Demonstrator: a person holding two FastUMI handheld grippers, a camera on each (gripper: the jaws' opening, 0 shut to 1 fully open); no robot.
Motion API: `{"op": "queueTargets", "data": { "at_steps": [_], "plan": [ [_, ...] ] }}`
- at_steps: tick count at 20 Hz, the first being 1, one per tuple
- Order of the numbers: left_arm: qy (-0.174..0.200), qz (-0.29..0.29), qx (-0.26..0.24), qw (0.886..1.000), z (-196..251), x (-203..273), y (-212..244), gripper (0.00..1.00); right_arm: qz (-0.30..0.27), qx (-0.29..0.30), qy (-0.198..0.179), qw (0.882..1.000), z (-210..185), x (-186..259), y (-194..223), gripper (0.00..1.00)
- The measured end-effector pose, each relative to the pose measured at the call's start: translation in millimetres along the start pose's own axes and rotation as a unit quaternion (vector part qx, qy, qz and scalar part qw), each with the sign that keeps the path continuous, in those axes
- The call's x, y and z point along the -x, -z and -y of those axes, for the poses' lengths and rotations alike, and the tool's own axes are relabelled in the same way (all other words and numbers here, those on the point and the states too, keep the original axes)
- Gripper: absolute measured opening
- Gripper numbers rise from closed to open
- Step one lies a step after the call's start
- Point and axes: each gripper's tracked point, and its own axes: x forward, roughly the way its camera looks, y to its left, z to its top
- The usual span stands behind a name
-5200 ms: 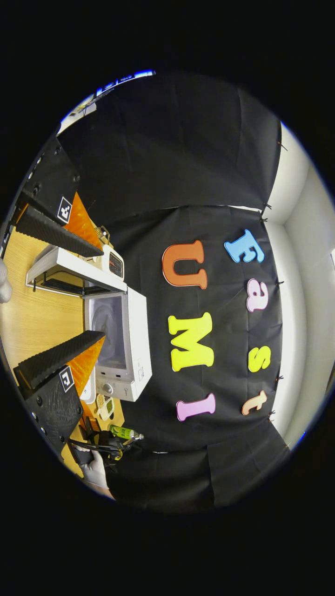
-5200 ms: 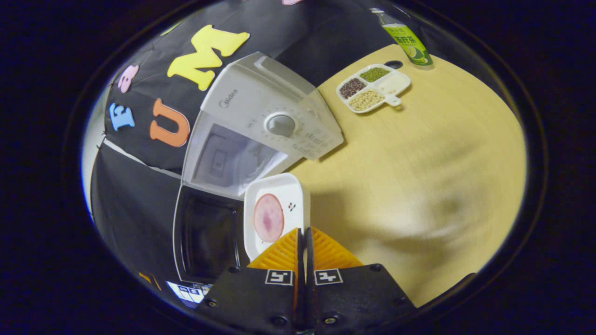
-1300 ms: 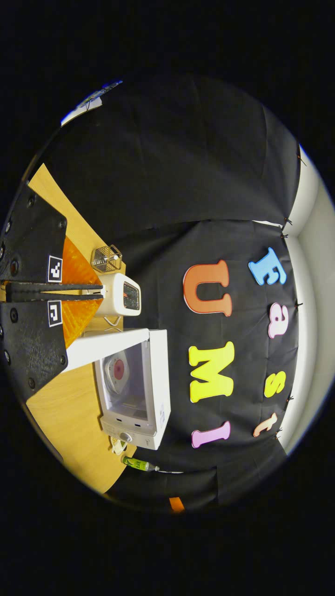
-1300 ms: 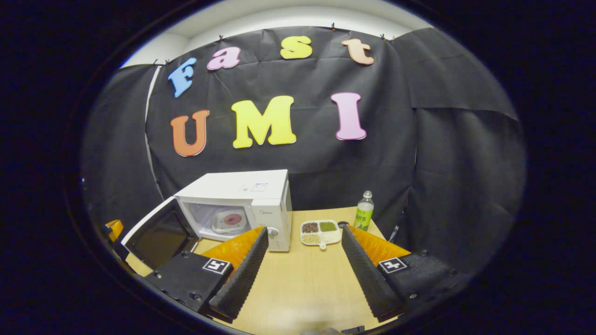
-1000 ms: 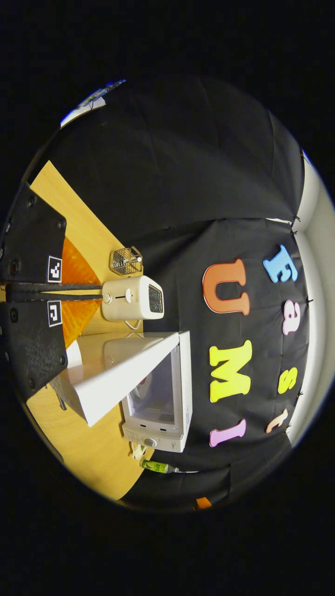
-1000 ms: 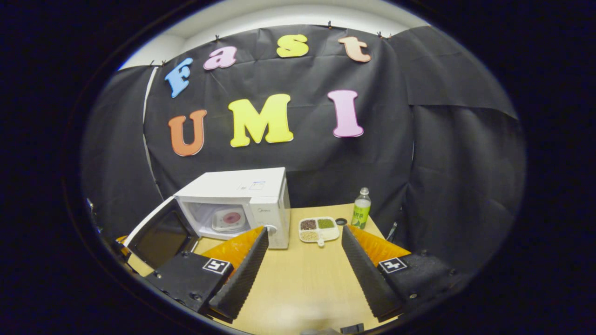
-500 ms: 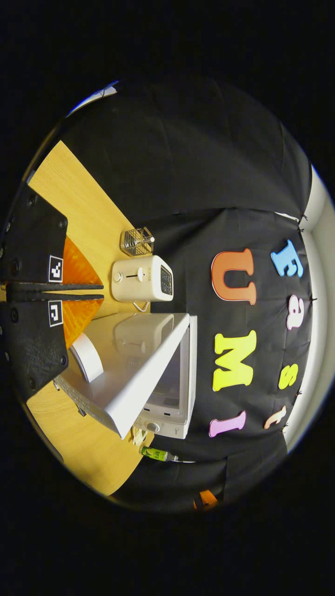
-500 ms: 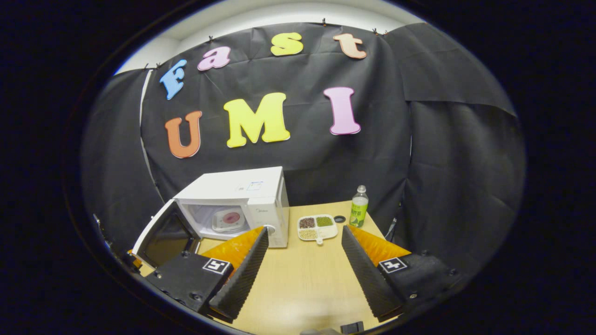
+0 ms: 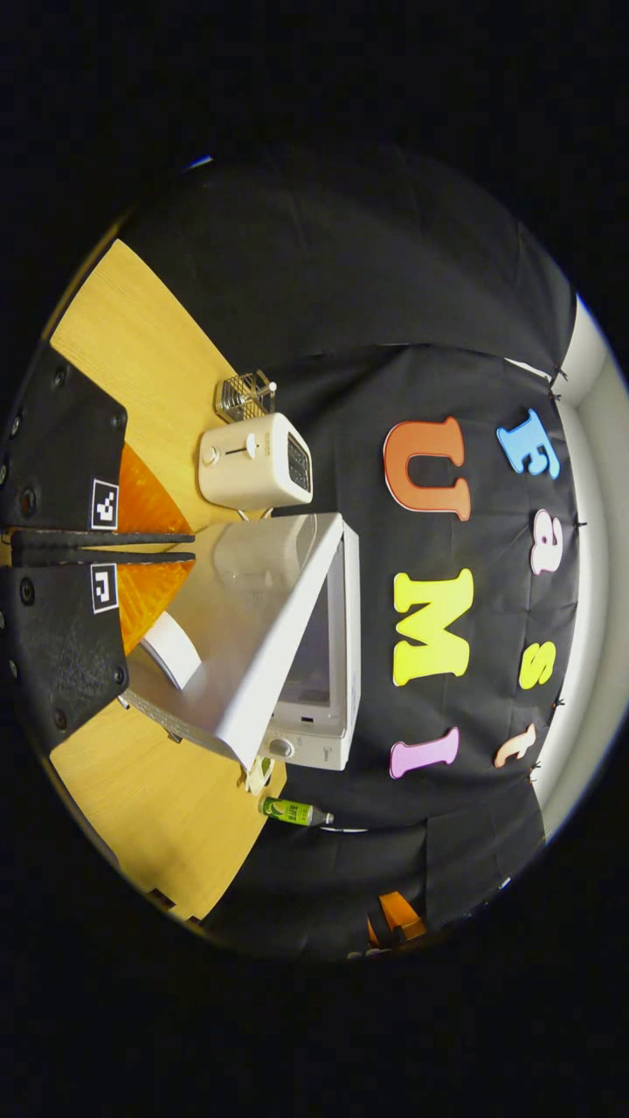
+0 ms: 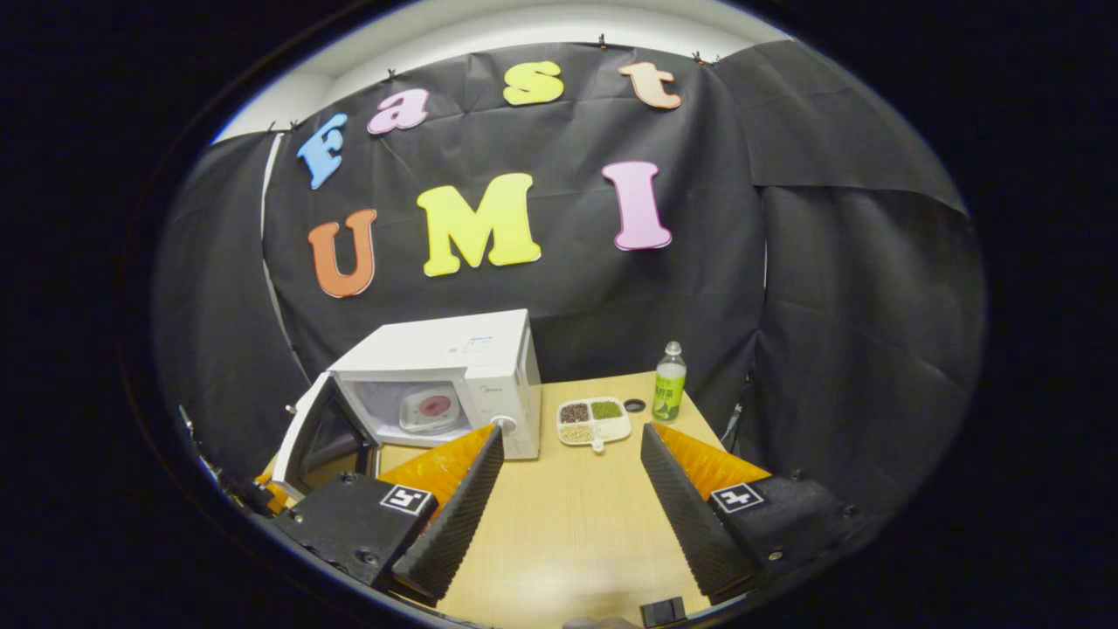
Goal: Open the microwave oven with the left hand, put the food in, and close the microwave oven.
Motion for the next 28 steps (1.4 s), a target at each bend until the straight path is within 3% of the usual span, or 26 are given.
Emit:
{"op": "queueTargets", "data": {
  "at_steps": [10,11,12,13,14,15,16,19,20,28],
  "plan": [
    [0.073,0.009,-0.012,0.997,78.0,-27.7,-12.1,0.0,-0.002,-0.001,0.011,1.0,18.6,16.1,1.1,1.0],
    [0.078,0.008,-0.015,0.997,84.4,-32.1,-13.3,0.0,-0.002,-0.002,0.013,1.0,20.4,17.5,1.9,0.92],
    [0.083,0.008,-0.018,0.996,90.5,-35.1,-14.7,0.0,-0.002,-0.002,0.013,1.0,21.2,18.8,2.1,1.0],
    [0.088,0.009,-0.019,0.996,97.2,-38.4,-16.9,0.0,-0.003,-0.002,0.014,1.0,23.0,19.2,3.5,0.92],
    [0.093,0.01,-0.021,0.995,103.4,-42.1,-18.9,0.0,-0.003,-0.004,0.015,1.0,24.6,19.1,3.8,1.0],
    [0.097,0.012,-0.024,0.995,108.8,-46.2,-21.5,0.0,-0.005,-0.006,0.016,1.0,25.3,19.3,4.6,1.0],
    [0.101,0.014,-0.026,0.994,114.5,-50.2,-23.6,0.0,-0.007,-0.008,0.016,1.0,26.3,19.6,6.7,0.92],
    [0.116,0.016,-0.031,0.993,133.7,-65.3,-29.9,0.0,-0.014,-0.011,0.018,1.0,30.8,16.9,10.7,0.92],
    [0.12,0.017,-0.033,0.992,140.4,-71.7,-31.6,0.0,-0.015,-0.011,0.02,1.0,32.5,16.7,10.3,1.0],
    [0.141,0.023,-0.035,0.989,184.7,-122.5,-46.3,0.0,-0.021,-0.016,0.04,0.999,58.7,2.8,7.4,1.0]
  ]
}}
